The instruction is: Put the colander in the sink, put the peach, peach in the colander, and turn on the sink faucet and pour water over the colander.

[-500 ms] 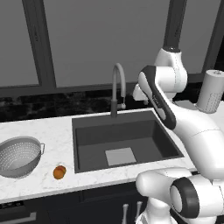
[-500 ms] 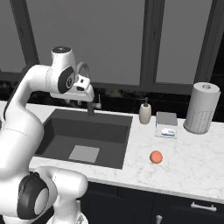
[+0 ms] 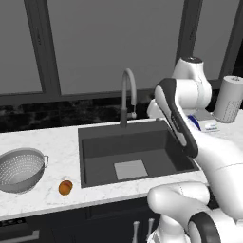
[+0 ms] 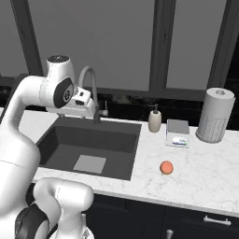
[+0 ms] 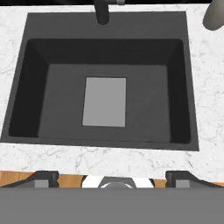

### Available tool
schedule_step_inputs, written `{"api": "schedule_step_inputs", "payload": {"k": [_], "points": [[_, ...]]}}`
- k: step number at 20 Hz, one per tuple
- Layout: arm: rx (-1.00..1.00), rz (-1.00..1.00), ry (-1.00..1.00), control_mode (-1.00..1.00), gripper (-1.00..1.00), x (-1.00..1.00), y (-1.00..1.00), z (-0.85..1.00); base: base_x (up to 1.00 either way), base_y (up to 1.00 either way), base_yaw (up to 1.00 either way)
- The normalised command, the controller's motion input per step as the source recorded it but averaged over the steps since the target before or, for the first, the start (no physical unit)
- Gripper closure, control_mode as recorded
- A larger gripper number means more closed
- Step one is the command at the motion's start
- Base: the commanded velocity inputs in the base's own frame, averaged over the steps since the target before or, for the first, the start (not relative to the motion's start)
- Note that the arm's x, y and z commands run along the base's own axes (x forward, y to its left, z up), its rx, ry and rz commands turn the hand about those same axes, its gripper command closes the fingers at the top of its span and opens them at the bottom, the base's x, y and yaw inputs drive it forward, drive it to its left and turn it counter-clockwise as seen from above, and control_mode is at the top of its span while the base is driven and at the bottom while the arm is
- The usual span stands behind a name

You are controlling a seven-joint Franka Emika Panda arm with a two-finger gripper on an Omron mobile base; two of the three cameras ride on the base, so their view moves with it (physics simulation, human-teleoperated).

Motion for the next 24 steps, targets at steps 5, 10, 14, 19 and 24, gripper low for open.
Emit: {"api": "schedule_step_inputs", "payload": {"k": [5,10,14,19,24], "points": [[0.00,-0.10,0.00,-1.00,-1.00,-0.66,0.68,-0.41,0.00,0.00,0.00],[0.04,-0.28,0.00,-1.00,-1.00,-0.32,0.86,-0.42,0.00,0.00,0.00],[0.00,-0.32,0.00,-1.00,-1.00,-0.04,0.91,-0.24,0.00,0.00,0.00],[0.00,-0.29,0.13,-1.00,-1.00,0.14,0.92,-0.15,0.00,0.00,0.00],[0.00,-0.01,0.27,-1.00,-1.00,0.43,0.92,0.00,0.00,0.00,0.00]]}}
